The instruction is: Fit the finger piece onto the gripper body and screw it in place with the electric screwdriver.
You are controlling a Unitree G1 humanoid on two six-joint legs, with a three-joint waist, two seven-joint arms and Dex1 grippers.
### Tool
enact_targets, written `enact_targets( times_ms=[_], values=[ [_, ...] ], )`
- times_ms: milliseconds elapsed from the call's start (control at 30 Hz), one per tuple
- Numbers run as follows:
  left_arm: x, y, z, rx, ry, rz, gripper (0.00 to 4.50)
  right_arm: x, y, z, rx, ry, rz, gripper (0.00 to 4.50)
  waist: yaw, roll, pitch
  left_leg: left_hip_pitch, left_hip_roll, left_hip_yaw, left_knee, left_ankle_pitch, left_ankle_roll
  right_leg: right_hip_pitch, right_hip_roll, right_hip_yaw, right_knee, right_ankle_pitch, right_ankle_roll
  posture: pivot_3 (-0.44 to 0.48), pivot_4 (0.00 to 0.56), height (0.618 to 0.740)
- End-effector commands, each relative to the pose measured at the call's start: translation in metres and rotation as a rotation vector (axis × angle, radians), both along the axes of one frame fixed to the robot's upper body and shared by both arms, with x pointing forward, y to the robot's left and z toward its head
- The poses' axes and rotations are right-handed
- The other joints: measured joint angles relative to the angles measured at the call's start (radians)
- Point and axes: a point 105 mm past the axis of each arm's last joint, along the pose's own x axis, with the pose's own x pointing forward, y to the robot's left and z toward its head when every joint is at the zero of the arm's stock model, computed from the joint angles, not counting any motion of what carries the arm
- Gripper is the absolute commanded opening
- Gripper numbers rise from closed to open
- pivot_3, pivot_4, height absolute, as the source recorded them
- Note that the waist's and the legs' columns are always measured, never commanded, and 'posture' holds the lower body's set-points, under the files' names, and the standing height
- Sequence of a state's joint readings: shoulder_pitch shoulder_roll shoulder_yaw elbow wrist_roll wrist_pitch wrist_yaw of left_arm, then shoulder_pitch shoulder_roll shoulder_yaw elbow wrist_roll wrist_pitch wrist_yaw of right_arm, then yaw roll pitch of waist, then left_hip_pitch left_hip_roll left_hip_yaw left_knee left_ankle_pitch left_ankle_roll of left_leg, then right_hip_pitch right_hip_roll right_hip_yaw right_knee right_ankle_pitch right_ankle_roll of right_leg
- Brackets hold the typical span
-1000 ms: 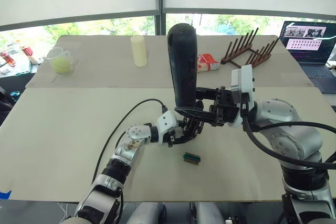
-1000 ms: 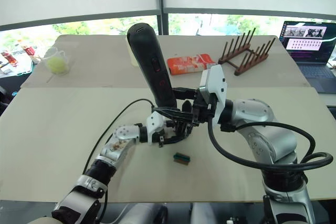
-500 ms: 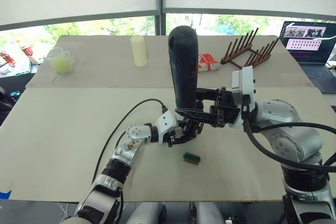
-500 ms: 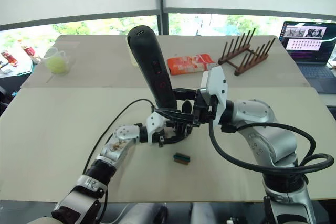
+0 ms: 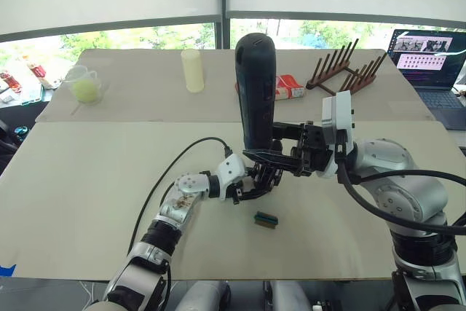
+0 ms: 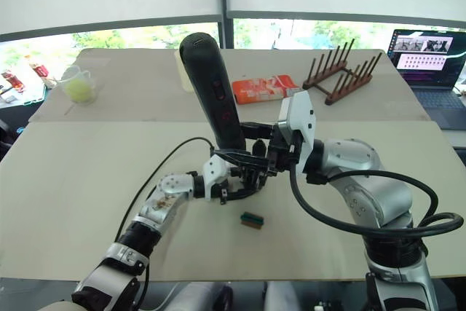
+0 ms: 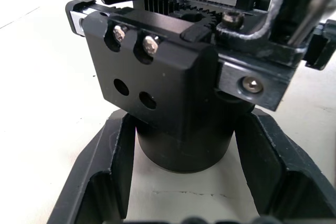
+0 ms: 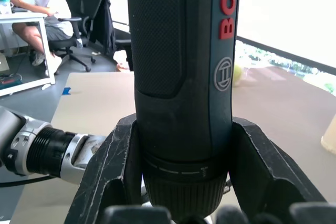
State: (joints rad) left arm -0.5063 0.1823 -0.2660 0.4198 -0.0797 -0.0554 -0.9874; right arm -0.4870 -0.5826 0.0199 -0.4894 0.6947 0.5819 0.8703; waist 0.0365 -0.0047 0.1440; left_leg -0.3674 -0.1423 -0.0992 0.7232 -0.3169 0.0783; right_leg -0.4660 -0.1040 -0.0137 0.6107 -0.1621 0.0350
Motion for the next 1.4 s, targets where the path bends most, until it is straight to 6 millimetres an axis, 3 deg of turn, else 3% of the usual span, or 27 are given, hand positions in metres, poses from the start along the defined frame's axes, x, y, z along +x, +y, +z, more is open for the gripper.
enact_targets(
  times_ms=[33, 500, 1000, 1233, 1400],
  values=[
    [0.0, -0.004, 0.008, -0.017, -0.028, -0.011, 2.28, -0.007, 0.0, 0.008, 0.016, -0.026, 0.025, 1.9, 0.0, 0.0, 0.0, 0.0, 0.0, 0.0, 0.0, 0.0, 0.0, 0.0, 0.0, 0.0, 0.0, 0.0, 0.0, 0.0, 0.15, 0.74],
    [0.002, -0.004, 0.009, -0.016, -0.03, -0.005, 2.28, 0.006, -0.008, -0.004, 0.037, 0.016, -0.03, 1.9, 0.0, 0.0, 0.0, 0.0, 0.0, 0.0, 0.0, 0.0, 0.0, 0.0, 0.0, 0.0, 0.0, 0.0, 0.0, 0.0, 0.15, 0.74],
    [0.012, 0.003, 0.016, 0.004, -0.039, 0.005, 2.28, 0.025, -0.013, -0.043, 0.005, 0.11, -0.037, 1.9, 0.0, 0.0, 0.0, 0.014, 0.001, 0.001, -0.008, 0.0, 0.0, 0.009, 0.005, 0.002, -0.002, 0.0, 0.0, 0.0, 0.15, 0.74],
    [0.011, 0.005, 0.015, 0.011, -0.042, 0.005, 2.28, 0.012, -0.015, -0.056, -0.083, 0.162, 0.026, 1.9, 0.0, 0.0, 0.0, 0.014, 0.001, 0.001, -0.008, 0.0, 0.0, 0.01, 0.005, 0.002, -0.002, 0.0, 0.0, 0.0, 0.15, 0.74],
    [0.011, 0.007, 0.015, 0.014, -0.042, 0.009, 2.28, 0.014, -0.015, -0.06, -0.104, 0.196, 0.025, 1.9, 0.0, 0.0, 0.0, 0.014, 0.002, 0.001, -0.009, 0.0, 0.0, 0.01, 0.005, 0.002, -0.002, 0.0, 0.0, 0.0, 0.15, 0.74]
  ],
)
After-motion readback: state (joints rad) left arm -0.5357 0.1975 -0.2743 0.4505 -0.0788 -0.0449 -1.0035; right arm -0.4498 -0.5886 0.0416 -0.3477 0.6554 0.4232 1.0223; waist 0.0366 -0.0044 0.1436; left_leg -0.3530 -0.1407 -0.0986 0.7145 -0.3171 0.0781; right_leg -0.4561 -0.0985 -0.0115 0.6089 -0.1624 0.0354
